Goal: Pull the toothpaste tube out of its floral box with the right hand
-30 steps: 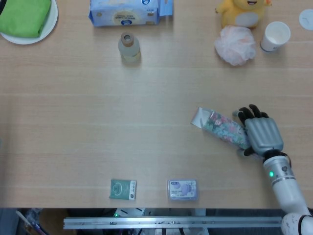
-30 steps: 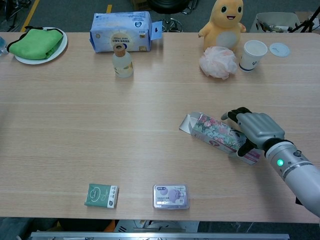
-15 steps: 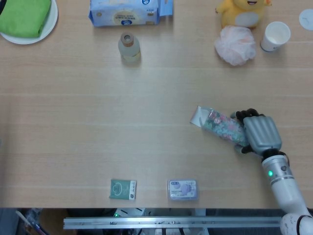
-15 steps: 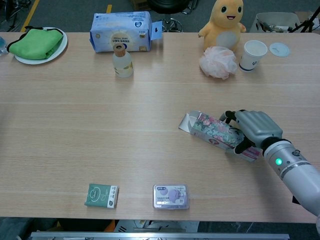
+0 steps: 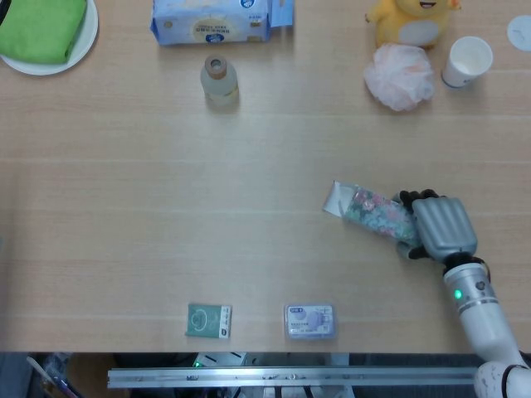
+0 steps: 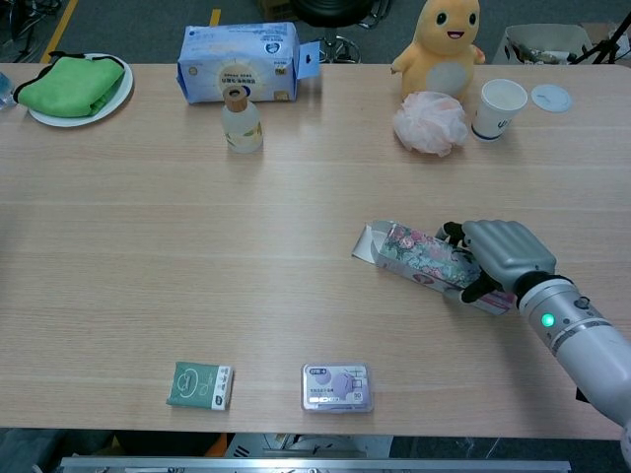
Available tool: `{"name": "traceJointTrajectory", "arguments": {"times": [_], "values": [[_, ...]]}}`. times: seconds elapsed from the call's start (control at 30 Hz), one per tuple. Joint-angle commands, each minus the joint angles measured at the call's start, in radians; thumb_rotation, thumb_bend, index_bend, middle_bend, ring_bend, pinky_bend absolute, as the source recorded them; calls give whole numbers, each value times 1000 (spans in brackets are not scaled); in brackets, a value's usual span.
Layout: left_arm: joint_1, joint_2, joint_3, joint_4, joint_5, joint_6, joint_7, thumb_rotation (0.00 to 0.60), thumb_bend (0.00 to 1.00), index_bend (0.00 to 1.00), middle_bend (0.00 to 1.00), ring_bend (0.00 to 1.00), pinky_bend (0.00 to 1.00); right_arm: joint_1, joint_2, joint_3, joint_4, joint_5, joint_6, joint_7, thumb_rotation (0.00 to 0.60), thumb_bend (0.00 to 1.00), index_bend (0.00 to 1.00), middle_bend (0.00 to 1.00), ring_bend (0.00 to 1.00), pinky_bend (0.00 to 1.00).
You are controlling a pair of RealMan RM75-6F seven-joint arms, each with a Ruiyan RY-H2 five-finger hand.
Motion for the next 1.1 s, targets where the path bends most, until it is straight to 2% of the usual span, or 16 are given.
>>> {"name": "traceJointTrajectory", "arguments": {"times": [0.03,0.23,0.4,0.83,1.1], "values": [[0,-1,0,2,0,-1,-1,600,171,11,0,0,240,-1,0,-1,0,-2,3,1,600,281,405,427,316,491],[0,0,-2,0,1,2,0,600,171,11,0,0,240,-4,17,6,-9,-4,8,16,600,301,414,435,325,500],[-2,5,-4,-9,5,5,9,600,171,11,0,0,240,-9,69,26,-50,-9,18,53,600,305,422,440,330,505],[-14,7,-7,-37,10,-1,46,600,171,11,0,0,240,15,363,63,-285,17,-16,76,600,308,427,442,334,507],[-17,12,-8,-54,14,1,56,600,171,11,0,0,240,77,520,84,-416,169,-29,-41,600,309,432,447,337,510]]}}
